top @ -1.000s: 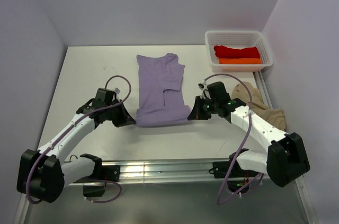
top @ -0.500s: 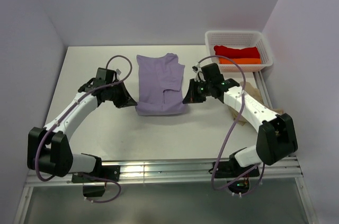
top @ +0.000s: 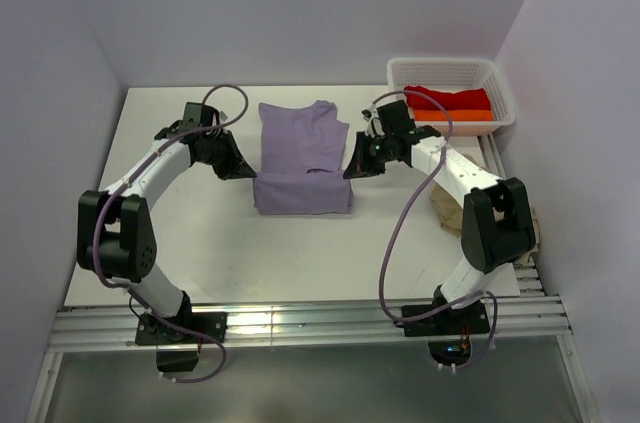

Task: Roll the t-shirts
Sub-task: Fold the tshirt

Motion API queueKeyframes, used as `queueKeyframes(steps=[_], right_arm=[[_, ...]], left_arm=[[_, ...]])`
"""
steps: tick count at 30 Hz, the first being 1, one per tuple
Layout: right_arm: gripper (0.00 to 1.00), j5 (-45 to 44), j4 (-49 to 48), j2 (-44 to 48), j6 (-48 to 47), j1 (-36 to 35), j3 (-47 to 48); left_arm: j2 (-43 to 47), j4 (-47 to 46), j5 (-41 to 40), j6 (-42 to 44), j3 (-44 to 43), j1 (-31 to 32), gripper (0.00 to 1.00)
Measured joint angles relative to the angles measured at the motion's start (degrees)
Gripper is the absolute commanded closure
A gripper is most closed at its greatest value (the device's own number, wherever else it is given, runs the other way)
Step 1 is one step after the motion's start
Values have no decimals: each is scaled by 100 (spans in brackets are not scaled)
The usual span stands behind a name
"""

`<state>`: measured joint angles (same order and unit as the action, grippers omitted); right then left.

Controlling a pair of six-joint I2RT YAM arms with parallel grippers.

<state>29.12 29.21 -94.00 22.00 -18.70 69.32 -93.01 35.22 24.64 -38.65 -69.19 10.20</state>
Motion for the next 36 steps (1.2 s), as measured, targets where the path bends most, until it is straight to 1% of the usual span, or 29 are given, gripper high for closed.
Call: queueKeyframes(steps=[8, 12, 17, 24, 27, 28, 29, 30, 31, 32, 33, 34, 35, 36], right_arm=[[100, 90, 48, -721, 13, 175, 872], [100, 131, 68, -990, 31, 238, 1141], [100, 192, 90, -1285, 70, 339, 1364], [100, 225, 35, -1613, 136, 428, 1545], [97, 232, -9, -1784, 201, 481, 1596], [95, 245, -48, -1871, 238, 503, 1635], [91, 251, -79, -1943, 258, 520, 1668], [84, 256, -125, -2020, 282, 542, 1700], [68, 258, -179, -2105, 328, 564, 1731], [63, 249, -245, -2190, 367, 595, 1738], [57, 232, -289, -2238, 417, 619, 1738], [44, 201, -339, -2264, 446, 649, 1735], [40, 177, -387, -2275, 479, 678, 1722], [38, 138, -494, -2258, 501, 708, 1681]], left_arm=[[-750, 17, 127, 63, -772, -173, 100], [-1093, 42, 149, 81, -1067, -232, 99], [-1331, 96, 144, 72, -1375, -278, 98], [-1744, 46, 120, 7, -1672, -284, 91], [-1952, 9, 120, -17, -1759, -284, 91], [-2039, 2, 120, -26, -1805, -284, 89], [-2129, -9, 118, -46, -1869, -284, 86], [-2225, -7, 114, -72, -1950, -284, 81], [-2332, -24, 101, -103, -2055, -284, 75], [-2426, -44, 92, -122, -2140, -286, 68], [-2492, -57, 83, -122, -2197, -289, 63], [-2518, -72, 66, -138, -2225, -289, 58], [-2533, -70, 46, -149, -2245, -291, 41], [-2533, -85, 4, -120, -2247, -295, 36]])
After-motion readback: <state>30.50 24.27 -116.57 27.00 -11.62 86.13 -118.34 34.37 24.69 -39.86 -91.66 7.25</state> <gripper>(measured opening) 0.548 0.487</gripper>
